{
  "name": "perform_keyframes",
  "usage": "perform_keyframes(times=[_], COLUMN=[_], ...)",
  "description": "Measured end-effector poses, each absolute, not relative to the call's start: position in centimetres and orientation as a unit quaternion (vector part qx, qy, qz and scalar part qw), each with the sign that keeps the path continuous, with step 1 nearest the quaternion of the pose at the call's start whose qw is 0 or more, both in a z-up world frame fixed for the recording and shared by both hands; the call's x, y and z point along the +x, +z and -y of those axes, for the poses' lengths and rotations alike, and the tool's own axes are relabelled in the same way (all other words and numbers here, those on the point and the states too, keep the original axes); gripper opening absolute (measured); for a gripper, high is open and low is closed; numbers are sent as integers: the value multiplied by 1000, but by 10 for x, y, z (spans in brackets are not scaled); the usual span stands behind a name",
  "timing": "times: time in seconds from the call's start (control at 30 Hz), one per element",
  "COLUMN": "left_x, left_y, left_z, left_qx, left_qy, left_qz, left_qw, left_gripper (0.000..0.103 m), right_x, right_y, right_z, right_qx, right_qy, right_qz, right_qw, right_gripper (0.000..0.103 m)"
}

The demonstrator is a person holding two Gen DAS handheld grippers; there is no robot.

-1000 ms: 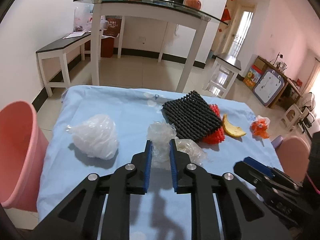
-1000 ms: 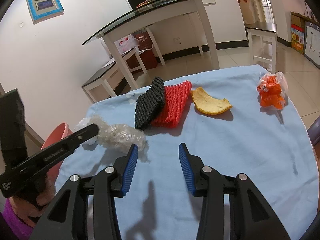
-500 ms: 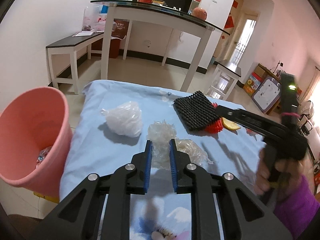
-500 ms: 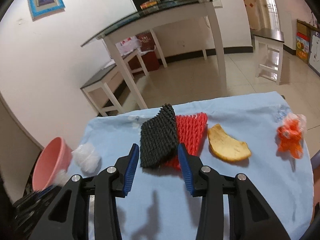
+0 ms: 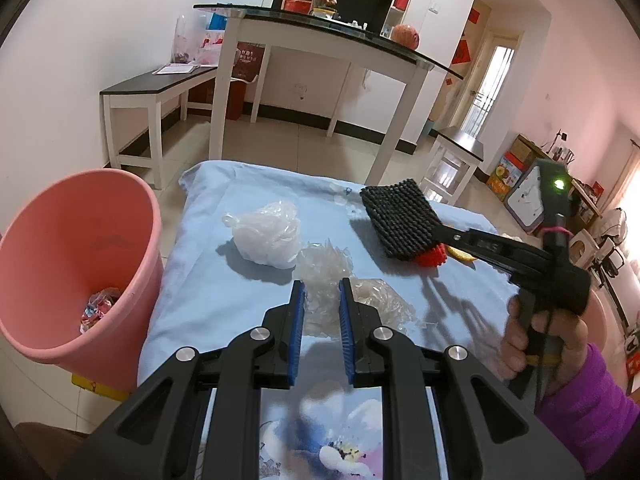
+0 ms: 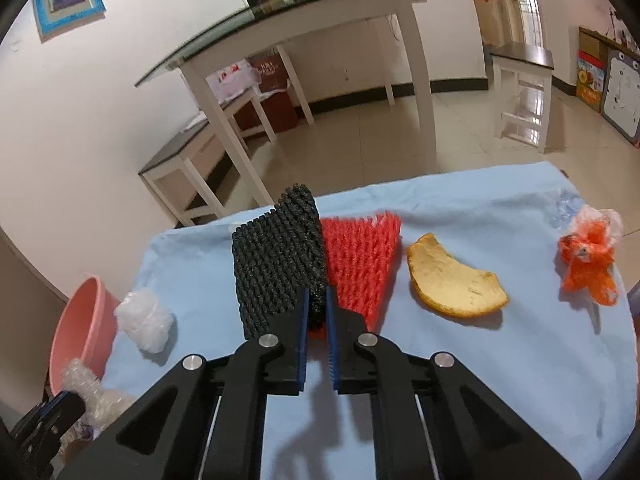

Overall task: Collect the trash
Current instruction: 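Carry both items over the pink bucket and open both tools to drop them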

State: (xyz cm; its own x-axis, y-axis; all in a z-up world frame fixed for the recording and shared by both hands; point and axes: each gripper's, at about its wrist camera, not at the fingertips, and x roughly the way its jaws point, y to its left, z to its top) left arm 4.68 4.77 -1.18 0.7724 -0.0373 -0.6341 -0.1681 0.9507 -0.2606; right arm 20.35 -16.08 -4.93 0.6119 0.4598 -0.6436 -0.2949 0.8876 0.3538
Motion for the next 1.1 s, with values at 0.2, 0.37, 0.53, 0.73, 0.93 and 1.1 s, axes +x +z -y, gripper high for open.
perform_keyframes(times=[0.2,0.37,0.53,0.73,0.93,1.1], left_x=[36,22,7,-12,-29,-48], left_y=[-4,3,12,23,30,32], left_z=[-49,-50,-55,-66,-81,-100], left_qx=[-159,-159,-156,-152,-158,-166], left_qy=[37,45,61,91,114,145], left_qz=[-322,-311,-297,-275,-255,-240], left_qw=[932,936,940,945,947,945], left_gripper=[17,17,17,17,17,17], right_x=[165,129,104,80,63,51], right_y=[-29,-16,-6,7,17,25], right_z=[167,163,152,127,97,65], right_qx=[109,93,68,37,13,-4], right_qy=[230,234,241,259,278,299], right_qz=[-364,-344,-330,-314,-303,-293], right_qw=[896,904,910,913,912,908], right_gripper=[7,7,7,8,8,8])
